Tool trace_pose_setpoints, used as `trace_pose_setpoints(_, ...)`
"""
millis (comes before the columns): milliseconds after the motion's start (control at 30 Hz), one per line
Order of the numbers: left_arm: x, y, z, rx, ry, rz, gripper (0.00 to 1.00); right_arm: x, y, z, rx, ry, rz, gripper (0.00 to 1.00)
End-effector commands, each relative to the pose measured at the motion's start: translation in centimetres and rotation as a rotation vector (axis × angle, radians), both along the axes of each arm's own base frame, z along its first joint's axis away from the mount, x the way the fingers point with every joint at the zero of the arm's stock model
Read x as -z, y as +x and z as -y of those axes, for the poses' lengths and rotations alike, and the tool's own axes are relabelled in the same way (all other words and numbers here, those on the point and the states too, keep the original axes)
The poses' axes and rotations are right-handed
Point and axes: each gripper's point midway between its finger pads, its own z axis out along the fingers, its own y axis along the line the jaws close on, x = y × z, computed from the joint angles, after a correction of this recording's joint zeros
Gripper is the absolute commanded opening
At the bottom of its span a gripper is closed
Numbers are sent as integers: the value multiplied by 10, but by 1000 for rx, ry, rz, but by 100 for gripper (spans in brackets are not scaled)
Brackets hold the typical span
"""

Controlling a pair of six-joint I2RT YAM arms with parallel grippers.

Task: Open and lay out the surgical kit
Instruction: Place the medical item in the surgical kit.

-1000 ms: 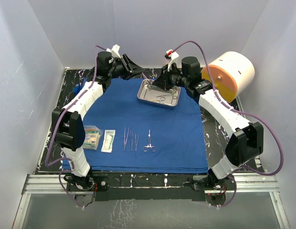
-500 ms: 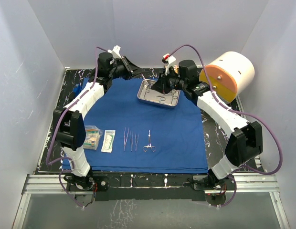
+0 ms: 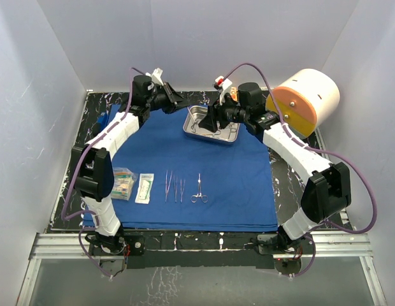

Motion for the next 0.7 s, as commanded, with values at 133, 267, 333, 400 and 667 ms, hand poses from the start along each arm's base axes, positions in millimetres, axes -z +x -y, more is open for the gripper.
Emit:
trace_pose_setpoints(133,12,-53,-11,92,197,-11,0,-23,-23,26,-61,-73,138,61)
trace_pose_setpoints(267,38,-90,-3,150,353,-60,0,-27,-25,50,-25,-100,174,62)
trace_pose_setpoints(333,52,-111,1,169,422,-75,0,-22,-18,65,20,-127,175,63)
trace_pose_setpoints(400,64,-130,6,190,471,-86,0,-13,-10,83,70,-158,157,63)
trace_pose_setpoints(667,126,-188,26,296,594,-177,0,49,6,153,222,-210,20,60)
